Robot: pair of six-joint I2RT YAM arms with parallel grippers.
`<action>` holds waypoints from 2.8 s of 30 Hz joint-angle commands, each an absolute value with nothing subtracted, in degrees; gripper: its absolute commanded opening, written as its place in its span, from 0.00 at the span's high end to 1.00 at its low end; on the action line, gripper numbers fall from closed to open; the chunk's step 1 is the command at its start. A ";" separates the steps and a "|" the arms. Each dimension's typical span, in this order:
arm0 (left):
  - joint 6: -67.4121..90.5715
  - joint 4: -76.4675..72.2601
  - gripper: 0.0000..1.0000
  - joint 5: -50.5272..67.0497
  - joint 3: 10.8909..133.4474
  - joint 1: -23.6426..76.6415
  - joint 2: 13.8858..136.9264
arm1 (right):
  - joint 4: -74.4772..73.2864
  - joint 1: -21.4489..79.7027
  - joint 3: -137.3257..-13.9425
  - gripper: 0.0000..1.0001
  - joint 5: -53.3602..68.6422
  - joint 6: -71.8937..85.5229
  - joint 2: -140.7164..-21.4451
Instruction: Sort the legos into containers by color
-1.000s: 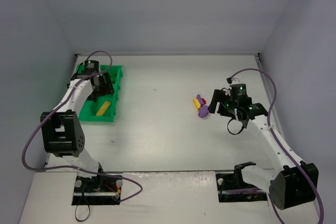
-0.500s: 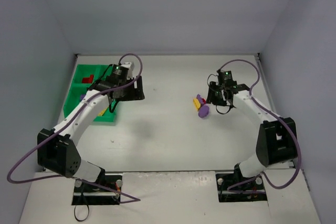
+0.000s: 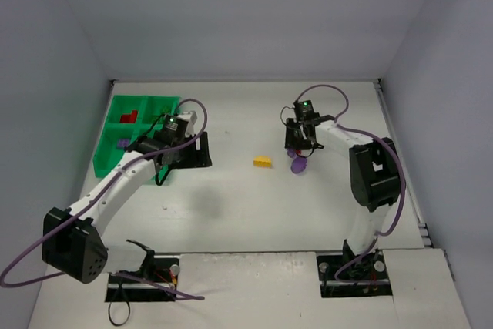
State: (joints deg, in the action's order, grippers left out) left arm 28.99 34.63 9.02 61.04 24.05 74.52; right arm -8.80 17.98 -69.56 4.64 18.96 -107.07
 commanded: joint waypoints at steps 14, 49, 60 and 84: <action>30.24 29.89 0.29 12.30 62.31 25.92 74.44 | -5.36 29.36 -62.49 0.85 3.43 24.08 -100.73; 34.99 47.10 1.00 -10.18 92.29 37.10 104.71 | -16.70 17.84 -52.91 0.33 1.13 19.07 -68.38; 21.63 49.04 0.89 -7.48 82.88 11.72 87.89 | -16.52 17.84 -52.65 0.34 2.29 18.19 -68.55; 16.00 47.12 0.39 1.56 93.42 12.63 96.07 | -16.70 17.58 -49.83 0.34 1.50 18.11 -64.07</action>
State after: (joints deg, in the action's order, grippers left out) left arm 18.13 48.97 -2.48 89.84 6.09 100.42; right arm -17.50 17.98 -49.56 2.37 18.70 -65.36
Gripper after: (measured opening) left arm 0.610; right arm 0.662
